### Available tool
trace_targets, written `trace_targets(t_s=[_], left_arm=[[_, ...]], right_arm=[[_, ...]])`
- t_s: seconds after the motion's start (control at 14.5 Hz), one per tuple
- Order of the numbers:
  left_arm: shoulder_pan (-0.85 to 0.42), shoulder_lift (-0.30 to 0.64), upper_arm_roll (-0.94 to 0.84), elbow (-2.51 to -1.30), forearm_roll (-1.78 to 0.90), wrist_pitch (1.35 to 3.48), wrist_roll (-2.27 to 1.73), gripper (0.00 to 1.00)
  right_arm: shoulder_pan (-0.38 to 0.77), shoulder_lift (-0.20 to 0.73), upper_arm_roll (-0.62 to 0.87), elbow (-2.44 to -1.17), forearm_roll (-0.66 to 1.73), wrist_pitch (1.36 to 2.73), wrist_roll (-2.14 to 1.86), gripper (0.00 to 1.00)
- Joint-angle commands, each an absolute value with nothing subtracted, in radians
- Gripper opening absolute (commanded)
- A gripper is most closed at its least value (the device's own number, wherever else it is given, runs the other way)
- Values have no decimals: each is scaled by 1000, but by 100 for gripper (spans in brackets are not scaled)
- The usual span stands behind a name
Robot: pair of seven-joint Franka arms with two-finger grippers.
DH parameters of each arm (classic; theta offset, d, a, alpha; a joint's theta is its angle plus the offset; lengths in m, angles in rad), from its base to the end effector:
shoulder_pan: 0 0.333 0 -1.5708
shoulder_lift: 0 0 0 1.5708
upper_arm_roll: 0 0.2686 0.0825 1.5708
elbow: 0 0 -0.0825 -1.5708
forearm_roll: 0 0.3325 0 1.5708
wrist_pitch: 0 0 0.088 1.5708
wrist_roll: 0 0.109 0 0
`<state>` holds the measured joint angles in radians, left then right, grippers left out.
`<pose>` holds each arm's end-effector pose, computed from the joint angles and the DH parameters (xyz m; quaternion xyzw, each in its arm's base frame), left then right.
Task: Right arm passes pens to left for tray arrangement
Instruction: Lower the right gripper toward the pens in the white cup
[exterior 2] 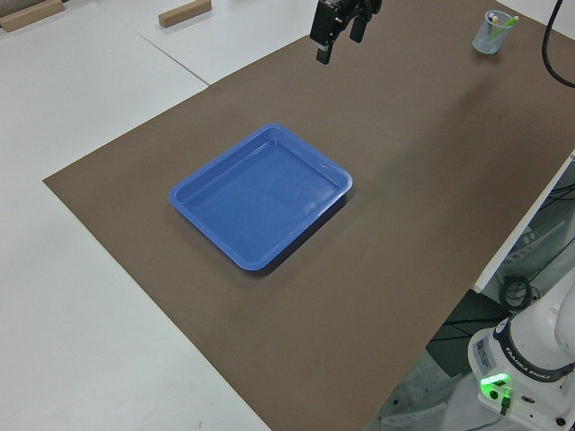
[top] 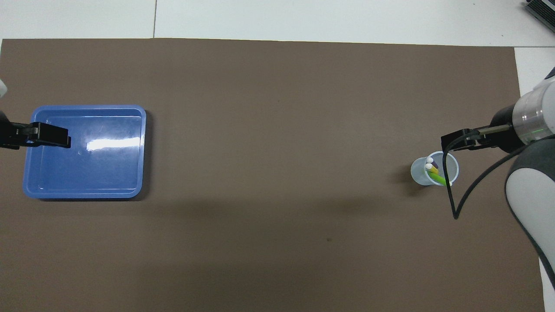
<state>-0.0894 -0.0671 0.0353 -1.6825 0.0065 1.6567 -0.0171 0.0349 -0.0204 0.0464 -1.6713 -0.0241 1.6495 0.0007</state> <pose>0.4919 -0.0255 0.5688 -0.9996 0.0187 -0.0207 0.0013 0.5014 0.0386 0.5498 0.9991 0.0412 -0.0002 0.0125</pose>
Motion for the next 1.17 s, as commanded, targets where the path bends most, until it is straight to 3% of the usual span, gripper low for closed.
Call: trace_targets(t_s=[0.0,0.83,1.1], left_arm=[[-98,-78,40,-1686,18,1649,-12,100],[-98,-78,40,-1687,18,1649,-14,100],[-98,-78,40,-1686,18,1649,-12,100]], right_arm=[[32,-26,48,-1672,2,1660,18,100],[32,-44,48,-1686,0,1664,-24,100],[20,-74,46,-1793,0,1741,-49,100]])
